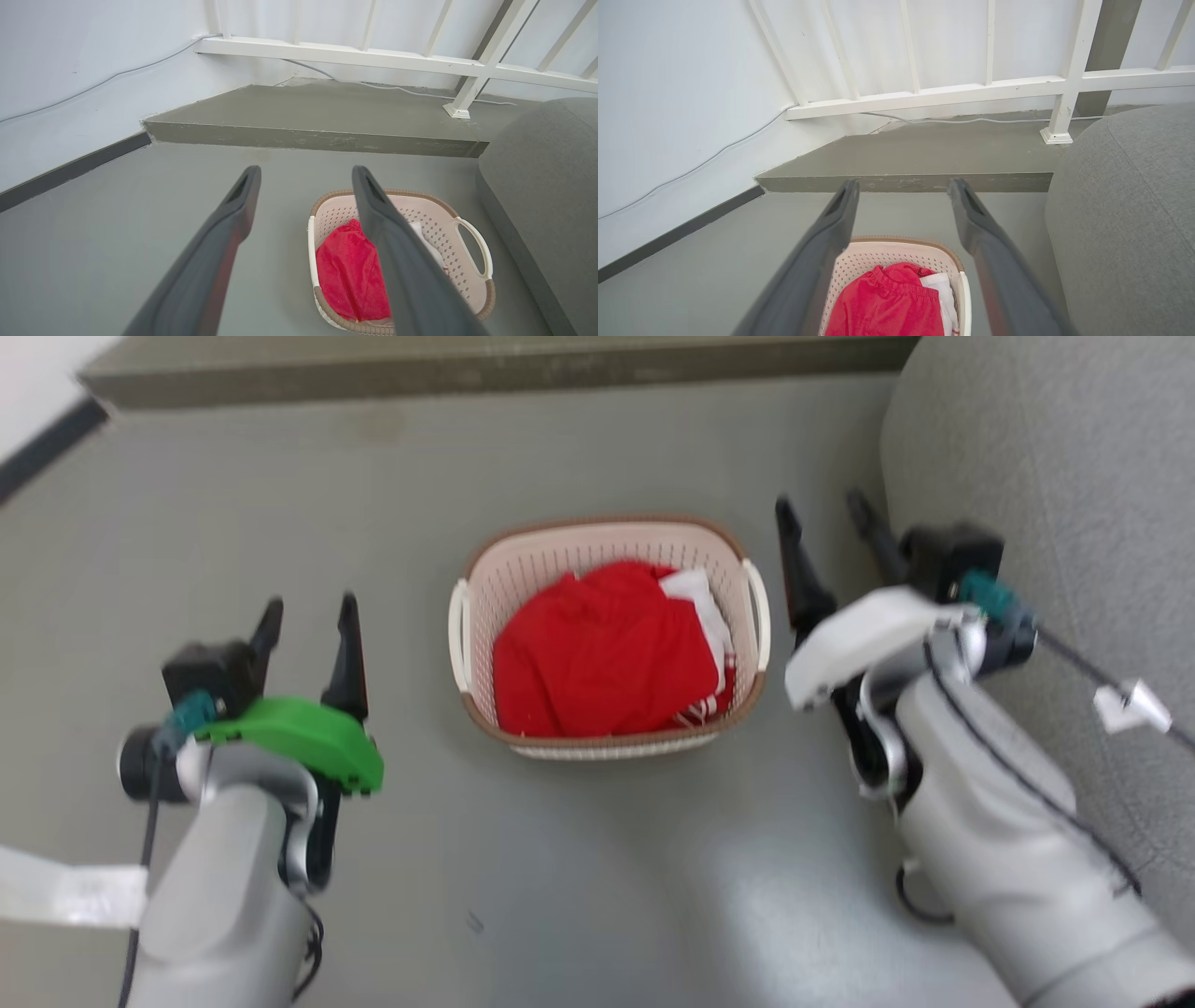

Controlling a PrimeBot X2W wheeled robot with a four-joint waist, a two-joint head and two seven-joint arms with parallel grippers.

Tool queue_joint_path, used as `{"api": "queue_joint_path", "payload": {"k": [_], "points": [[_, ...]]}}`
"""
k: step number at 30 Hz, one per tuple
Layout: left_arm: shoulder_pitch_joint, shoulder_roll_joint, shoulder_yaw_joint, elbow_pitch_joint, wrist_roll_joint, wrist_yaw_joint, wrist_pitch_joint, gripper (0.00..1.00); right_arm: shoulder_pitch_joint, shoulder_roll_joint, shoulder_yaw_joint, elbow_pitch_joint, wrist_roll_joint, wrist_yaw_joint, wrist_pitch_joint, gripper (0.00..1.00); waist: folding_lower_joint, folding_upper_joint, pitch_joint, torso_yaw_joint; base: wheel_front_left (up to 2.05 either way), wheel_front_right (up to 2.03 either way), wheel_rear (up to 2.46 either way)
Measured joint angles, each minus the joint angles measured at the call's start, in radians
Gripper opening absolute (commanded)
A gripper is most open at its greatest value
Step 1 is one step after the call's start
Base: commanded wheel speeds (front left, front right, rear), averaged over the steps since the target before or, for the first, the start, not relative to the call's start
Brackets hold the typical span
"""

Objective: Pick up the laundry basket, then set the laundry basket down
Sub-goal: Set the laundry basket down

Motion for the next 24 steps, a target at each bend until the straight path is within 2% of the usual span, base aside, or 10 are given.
{"api": "queue_joint_path", "payload": {"k": [14, 24], "points": [[0.217, -0.001, 0.041, -0.109, 0.055, 0.033, 0.0, 1.0, 0.277, 0.02, -0.059, -0.152, -0.096, 0.0, 0.0, 1.0, 0.0, 0.0, -0.174, 0.007, 0.0, 0.0, 0.0], [0.3, 0.001, 0.075, -0.206, 0.084, 0.049, 0.0, 1.0, 0.411, 0.034, -0.114, -0.258, -0.149, 0.0, 0.0, 1.0, 0.0, 0.0, -0.239, 0.0, 0.0, 0.0, 0.0]]}}
